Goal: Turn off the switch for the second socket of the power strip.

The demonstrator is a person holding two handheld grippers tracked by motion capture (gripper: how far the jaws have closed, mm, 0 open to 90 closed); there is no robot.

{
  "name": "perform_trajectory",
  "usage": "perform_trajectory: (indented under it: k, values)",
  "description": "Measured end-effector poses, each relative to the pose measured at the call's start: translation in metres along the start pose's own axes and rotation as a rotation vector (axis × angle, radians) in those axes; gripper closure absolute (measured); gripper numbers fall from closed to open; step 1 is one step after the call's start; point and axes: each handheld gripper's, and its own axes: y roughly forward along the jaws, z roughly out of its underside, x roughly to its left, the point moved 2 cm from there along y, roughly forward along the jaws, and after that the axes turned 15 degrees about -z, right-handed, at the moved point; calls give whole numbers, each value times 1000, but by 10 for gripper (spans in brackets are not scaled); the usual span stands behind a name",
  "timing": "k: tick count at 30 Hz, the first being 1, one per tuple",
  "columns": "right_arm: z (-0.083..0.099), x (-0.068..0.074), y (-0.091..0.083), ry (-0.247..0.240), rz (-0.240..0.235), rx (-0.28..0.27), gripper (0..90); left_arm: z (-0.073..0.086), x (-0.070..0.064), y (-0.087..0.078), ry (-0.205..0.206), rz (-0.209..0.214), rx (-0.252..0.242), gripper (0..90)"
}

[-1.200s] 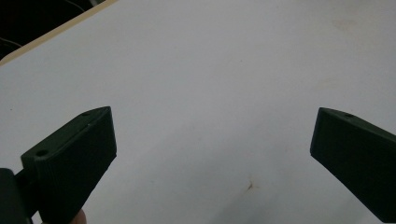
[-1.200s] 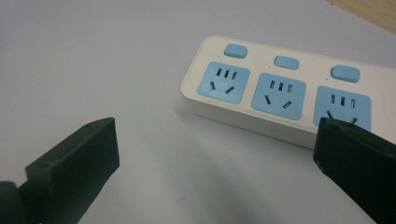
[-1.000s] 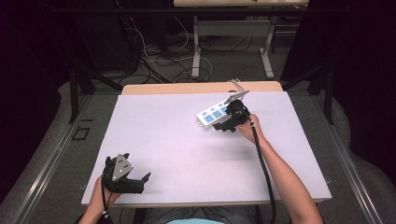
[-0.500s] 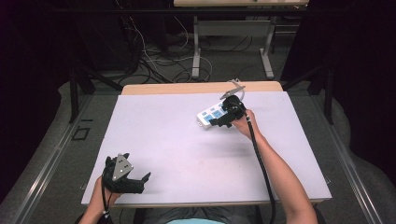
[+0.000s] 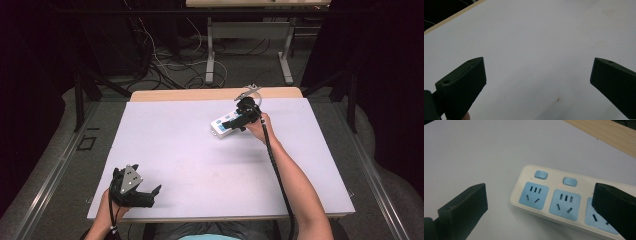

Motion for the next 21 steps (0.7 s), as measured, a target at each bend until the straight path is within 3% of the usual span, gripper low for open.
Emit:
perform_trajectory:
  k: [9,12,13,16,21]
  values:
    - [0,-11,6,15,19,10,0,0,-1,0,1,4,-1,2]
    - [-2,-13,8,12,22,-25,0,0,-1,1,0,0,-11,2]
    - [-3,-13,6,20,36,-4,2,0,-1,1,-1,-1,-11,2]
    - [-5,-15,7,1,50,-8,23,0,-1,0,-8,2,-5,2]
    - [-5,-17,9,18,50,-9,54,0,-1,0,-4,4,-5,2]
